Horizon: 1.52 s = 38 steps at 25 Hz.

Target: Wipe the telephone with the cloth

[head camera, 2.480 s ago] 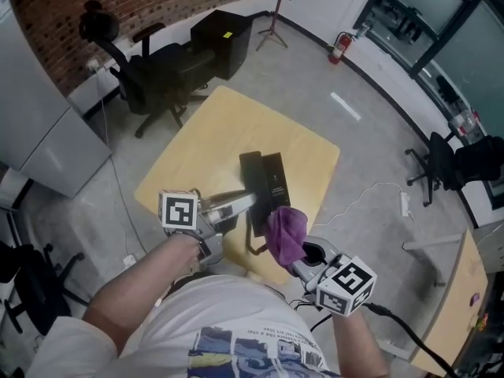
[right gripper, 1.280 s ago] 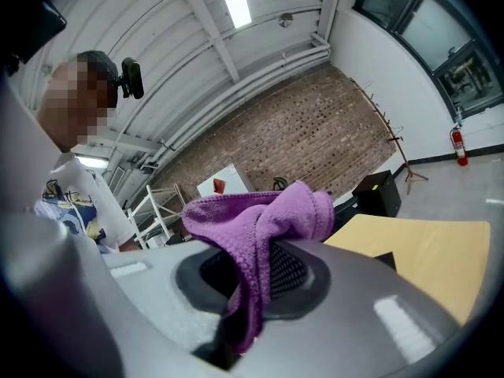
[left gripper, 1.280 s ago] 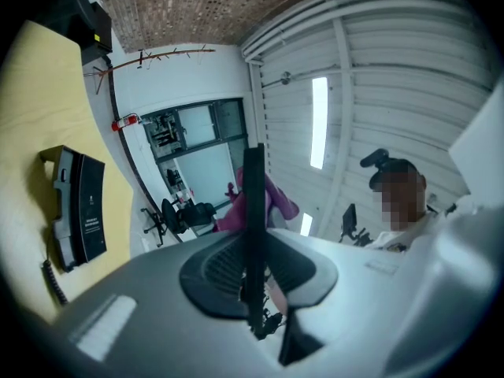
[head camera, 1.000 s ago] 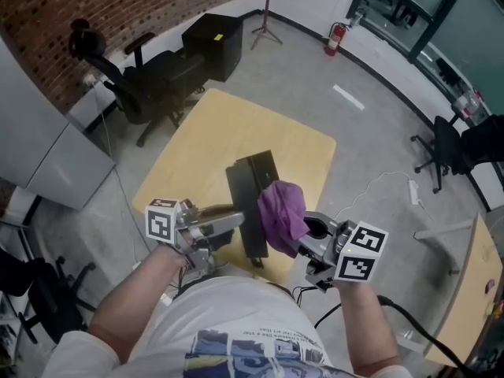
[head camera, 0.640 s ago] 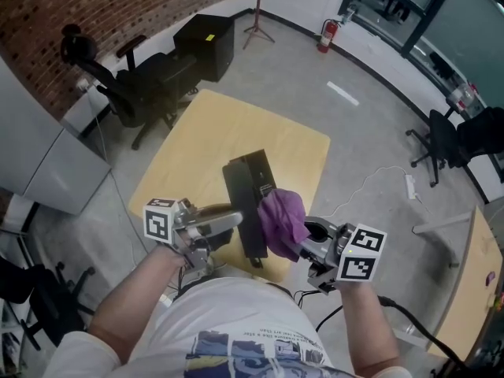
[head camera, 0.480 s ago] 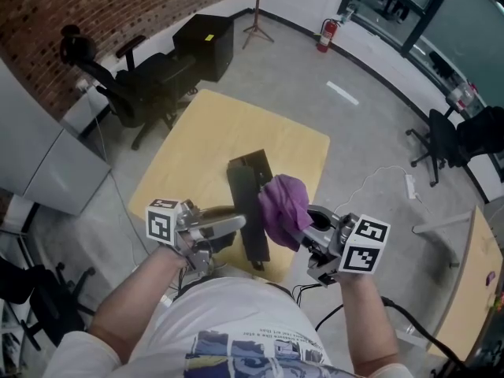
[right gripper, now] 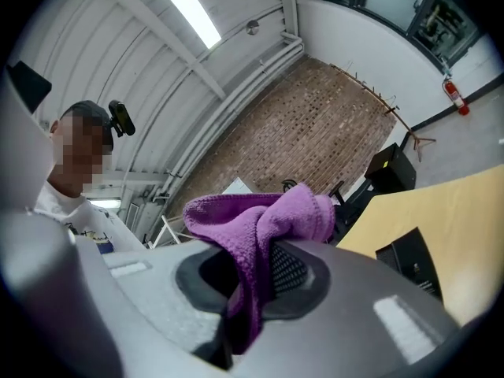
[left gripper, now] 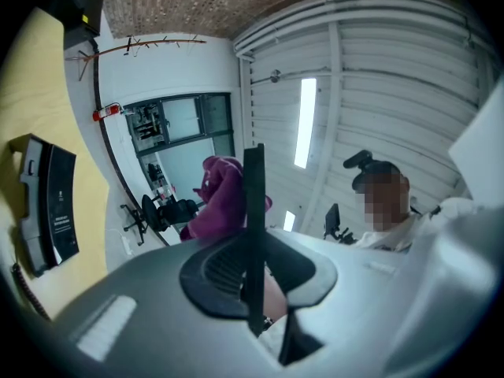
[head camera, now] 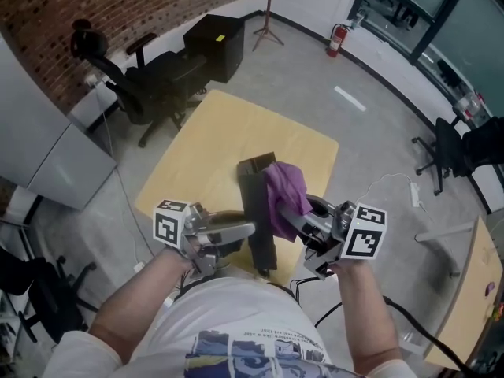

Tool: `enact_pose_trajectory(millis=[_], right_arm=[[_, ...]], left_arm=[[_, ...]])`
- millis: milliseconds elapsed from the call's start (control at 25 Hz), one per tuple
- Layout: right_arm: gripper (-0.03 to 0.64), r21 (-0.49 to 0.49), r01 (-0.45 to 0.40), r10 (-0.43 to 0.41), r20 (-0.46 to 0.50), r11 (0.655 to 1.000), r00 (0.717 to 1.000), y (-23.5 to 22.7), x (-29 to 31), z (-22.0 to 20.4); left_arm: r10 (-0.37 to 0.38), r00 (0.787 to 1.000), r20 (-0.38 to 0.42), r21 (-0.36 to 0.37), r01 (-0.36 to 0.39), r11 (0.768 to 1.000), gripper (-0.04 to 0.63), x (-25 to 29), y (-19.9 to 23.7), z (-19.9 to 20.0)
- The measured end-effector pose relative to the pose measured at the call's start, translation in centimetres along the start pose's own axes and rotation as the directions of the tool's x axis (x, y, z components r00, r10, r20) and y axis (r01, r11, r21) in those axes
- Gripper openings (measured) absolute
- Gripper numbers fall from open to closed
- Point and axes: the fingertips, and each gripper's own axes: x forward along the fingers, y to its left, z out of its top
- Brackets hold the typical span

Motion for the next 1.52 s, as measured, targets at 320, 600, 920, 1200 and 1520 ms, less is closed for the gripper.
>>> enact_pose_trajectory(millis=[320, 600, 920, 1200, 1520], right_arm=[[0.044, 0.04, -0.028, 0.031, -0.071, 0.999, 0.997, 0.8, -0.1, -3.6], [0.043, 0.055, -0.014, 0.019, -0.089, 0.998, 0.996, 0.8, -1.2, -5.1], [0.043, 0.004, 0.004, -0.004, 0.057, 1.0, 0.998, 0.6, -0.6, 0.1], [0.043, 0.081, -0.086, 0.075, 0.128, 0.993, 0.989, 0.8, 1.4, 0.8], [0.043, 0.119, -0.11, 0.108, 0.024, 0.987, 0.994, 1.4, 3.0, -4.0]], left_arm=[[0.008, 0.999, 0.036, 0.016, -0.009, 1.0, 0.075, -1.3, -0.4, 1.4], [-0.001, 0.999, 0.033, 0.014, 0.0, 1.0, 0.075, -1.7, -0.7, 1.6], [-0.047, 0.999, -0.026, -0.008, 0.047, 0.999, 0.077, -0.4, -1.5, -0.3], [-0.081, 0.996, -0.032, -0.018, 0.081, 0.997, 0.077, -0.2, -2.3, -0.9], [-0.087, 0.996, 0.023, -0.011, 0.087, 0.996, 0.076, -2.1, -2.5, 0.7]])
